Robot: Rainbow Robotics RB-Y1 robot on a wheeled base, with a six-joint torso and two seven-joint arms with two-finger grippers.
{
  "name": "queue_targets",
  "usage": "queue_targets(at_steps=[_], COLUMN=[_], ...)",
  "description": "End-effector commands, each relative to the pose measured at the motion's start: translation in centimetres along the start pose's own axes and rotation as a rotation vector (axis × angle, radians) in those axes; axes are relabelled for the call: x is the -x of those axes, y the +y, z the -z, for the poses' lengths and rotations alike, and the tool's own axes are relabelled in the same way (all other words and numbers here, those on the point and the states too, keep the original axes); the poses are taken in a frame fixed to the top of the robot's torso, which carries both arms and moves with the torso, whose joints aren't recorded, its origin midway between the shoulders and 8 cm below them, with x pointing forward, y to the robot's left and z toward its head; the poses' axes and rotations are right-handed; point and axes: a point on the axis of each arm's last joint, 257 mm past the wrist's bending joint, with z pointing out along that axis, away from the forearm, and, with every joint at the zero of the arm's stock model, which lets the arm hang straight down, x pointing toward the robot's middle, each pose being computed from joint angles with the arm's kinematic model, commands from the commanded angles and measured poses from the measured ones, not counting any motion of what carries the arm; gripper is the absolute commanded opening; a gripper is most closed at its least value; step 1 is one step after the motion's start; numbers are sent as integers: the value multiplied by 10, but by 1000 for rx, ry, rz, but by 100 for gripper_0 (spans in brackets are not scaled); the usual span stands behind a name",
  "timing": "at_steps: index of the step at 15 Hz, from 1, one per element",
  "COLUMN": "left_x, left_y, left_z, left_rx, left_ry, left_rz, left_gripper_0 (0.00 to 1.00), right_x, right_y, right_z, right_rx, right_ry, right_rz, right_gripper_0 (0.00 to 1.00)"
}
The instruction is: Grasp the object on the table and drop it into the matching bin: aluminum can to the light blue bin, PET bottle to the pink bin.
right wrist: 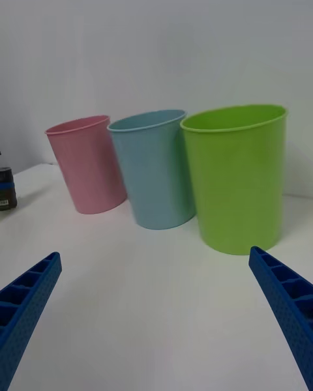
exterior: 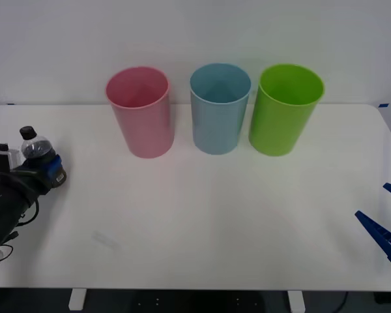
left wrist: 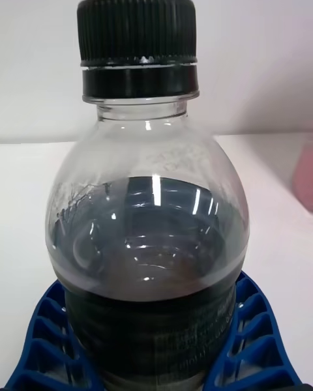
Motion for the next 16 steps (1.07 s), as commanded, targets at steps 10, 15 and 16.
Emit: queue_targets(at_steps=[10,15,16], left_x=[82,132,139], left_y=[-28,-41,-42], left_z=[48,52,52], left_rx=[-66,-130,-143], left_ry=[-202,-277,-282], left_rz=[36,47,46], left_gripper_0=[0,0,0], right_x=[0,0,0], right_y=[0,0,0], right_z=[0,0,0], right_rx=[0,0,0], right_ry=[0,0,0], right_rz=[0,0,0], right_gripper_0=[100,100,100])
